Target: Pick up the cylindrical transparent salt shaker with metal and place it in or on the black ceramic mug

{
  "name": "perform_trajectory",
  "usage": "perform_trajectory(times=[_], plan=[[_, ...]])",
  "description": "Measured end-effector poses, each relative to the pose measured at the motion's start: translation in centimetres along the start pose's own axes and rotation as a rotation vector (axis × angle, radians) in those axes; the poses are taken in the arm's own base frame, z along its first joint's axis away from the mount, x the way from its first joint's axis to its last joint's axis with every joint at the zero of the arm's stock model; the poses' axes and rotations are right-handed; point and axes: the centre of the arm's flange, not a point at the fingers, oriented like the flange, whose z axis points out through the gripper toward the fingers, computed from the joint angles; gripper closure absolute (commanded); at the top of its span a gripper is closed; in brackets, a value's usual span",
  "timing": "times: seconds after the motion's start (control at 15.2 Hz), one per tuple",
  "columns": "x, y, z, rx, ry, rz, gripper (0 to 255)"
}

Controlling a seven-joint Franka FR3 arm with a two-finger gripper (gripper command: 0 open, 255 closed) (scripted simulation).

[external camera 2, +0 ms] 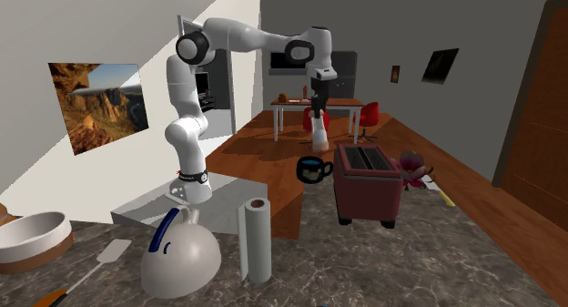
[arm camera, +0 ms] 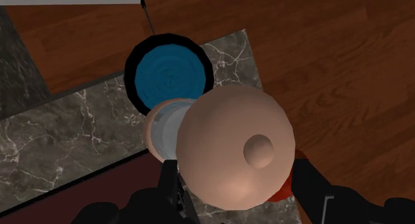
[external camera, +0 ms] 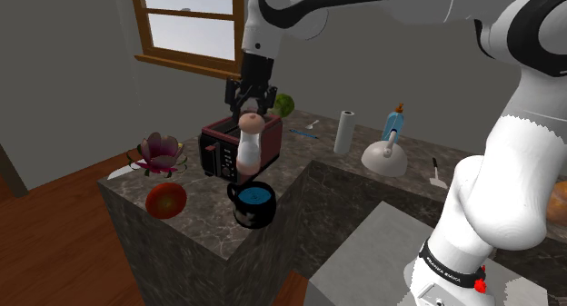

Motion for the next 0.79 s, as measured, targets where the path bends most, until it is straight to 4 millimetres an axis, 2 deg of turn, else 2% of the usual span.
perform_trajectory(times=[0.59,0.79], plan=[[0.0,1.1,4.7,0.000,0.000,0.000,255],[0.1,1.1,5.4,0.001,0.001,0.000,255]])
